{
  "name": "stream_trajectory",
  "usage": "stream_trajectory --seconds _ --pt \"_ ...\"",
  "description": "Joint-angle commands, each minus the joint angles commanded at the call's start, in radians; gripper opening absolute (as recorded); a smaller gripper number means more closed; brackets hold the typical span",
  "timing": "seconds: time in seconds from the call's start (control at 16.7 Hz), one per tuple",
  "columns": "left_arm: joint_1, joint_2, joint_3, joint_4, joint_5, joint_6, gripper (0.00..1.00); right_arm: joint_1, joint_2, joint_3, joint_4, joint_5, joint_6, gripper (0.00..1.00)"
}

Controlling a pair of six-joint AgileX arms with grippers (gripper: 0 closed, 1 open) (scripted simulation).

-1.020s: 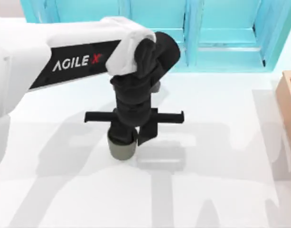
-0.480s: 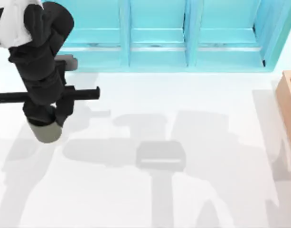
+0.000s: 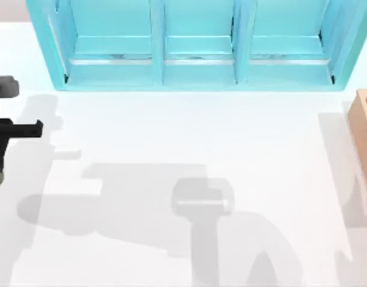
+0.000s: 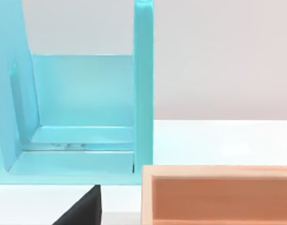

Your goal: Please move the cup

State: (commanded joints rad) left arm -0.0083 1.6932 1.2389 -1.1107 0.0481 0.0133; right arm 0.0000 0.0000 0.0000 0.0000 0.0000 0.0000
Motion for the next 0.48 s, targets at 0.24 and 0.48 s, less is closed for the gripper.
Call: stream_trajectory --seconds 0.24,0.48 --pt "-0.002 0.002 0.001 0.001 -0.002 0.003 0.0 0.0 0.0 0.0 0.0 0.0 0.0 1.0" --pt "0.01 0.022 -0.051 0.076 -0.002 0.007 0.0 0.0 0.0 0.0 0.0 0.0 0.0 1.0"
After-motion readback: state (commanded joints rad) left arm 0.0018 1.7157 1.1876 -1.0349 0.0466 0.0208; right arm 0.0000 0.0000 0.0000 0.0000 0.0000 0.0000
